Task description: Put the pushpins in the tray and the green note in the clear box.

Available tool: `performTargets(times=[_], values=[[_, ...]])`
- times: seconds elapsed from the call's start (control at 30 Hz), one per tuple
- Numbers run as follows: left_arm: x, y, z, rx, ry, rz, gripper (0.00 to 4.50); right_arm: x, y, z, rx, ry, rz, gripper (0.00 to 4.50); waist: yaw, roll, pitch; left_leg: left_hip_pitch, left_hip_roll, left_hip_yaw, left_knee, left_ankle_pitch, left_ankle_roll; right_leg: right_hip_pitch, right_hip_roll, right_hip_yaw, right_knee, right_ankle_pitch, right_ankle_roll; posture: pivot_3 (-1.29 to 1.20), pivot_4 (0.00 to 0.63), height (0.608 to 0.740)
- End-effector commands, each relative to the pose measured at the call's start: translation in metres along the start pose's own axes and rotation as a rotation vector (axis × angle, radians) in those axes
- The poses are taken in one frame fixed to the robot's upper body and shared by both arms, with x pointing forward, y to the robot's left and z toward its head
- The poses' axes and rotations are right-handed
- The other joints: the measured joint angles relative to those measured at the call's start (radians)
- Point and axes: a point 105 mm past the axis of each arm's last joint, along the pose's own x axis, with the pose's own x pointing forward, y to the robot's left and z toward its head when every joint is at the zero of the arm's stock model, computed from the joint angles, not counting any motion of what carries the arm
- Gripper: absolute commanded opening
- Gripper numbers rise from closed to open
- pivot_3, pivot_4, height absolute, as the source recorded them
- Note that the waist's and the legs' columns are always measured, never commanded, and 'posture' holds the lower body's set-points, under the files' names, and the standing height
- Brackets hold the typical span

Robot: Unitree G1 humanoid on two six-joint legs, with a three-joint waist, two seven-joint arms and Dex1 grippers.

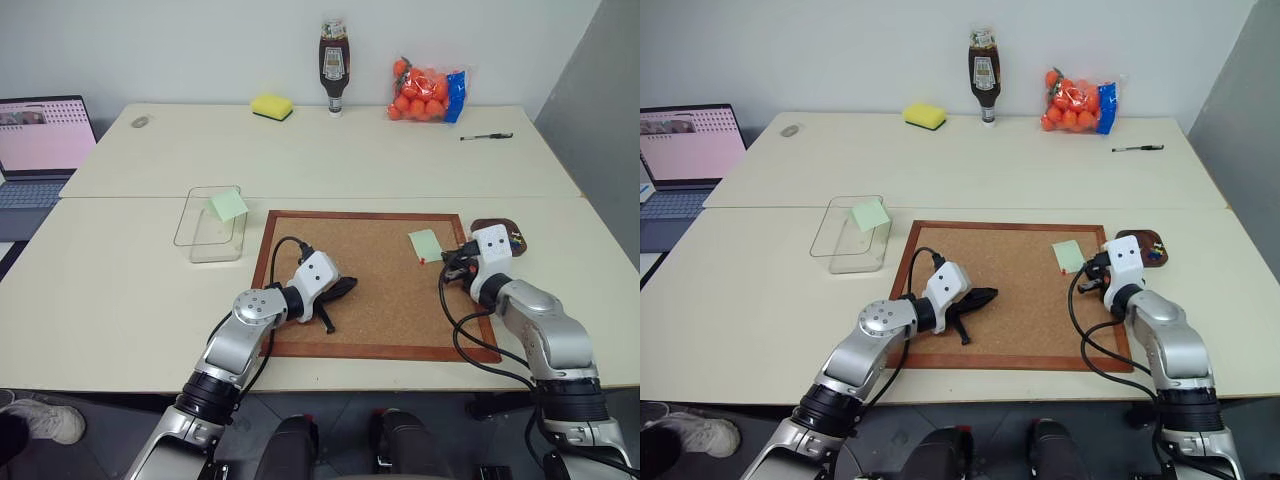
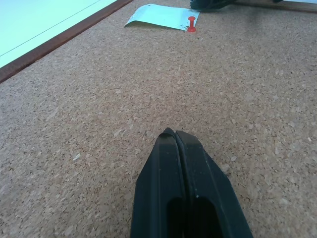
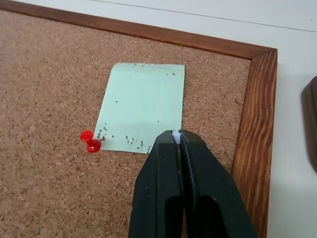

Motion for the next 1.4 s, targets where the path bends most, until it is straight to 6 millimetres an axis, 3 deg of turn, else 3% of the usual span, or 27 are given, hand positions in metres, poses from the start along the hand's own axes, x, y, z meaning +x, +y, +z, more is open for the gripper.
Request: performTargets(times=[0.03, 0.3, 1.4], values=[[0.001, -0.011, -0.026, -0.028, 0.092, -0.028, 0.0, -0.011, 0.011, 0.021, 0.019, -0.111, 0.015, 0.03, 0.0, 0.0, 0.0, 0.0, 0.0, 0.0, 0.0, 0.0, 0.0, 0.0, 0.0, 0.0, 0.0, 0.0, 0.0, 0.0, 0.15, 0.74], [0.002, -0.012, -0.028, -0.034, 0.095, -0.018, 0.0, -0.013, 0.02, 0.02, 0.032, -0.129, 0.016, 0.03, 0.0, 0.0, 0.0, 0.002, 0.0, 0.0, 0.0, 0.0, 0.0, 0.001, 0.0, 0.0, 0.0, 0.0, 0.0, 0.0, 0.15, 0.74], [0.004, -0.017, -0.027, -0.038, 0.091, -0.024, 0.0, -0.019, 0.01, 0.043, 0.188, -0.24, -0.016, 0.03, 0.0, 0.0, 0.0, 0.001, 0.0, 0.0, 0.0, 0.0, 0.0, 0.001, 0.0, 0.0, 0.0, 0.0, 0.0, 0.0, 0.15, 0.74]])
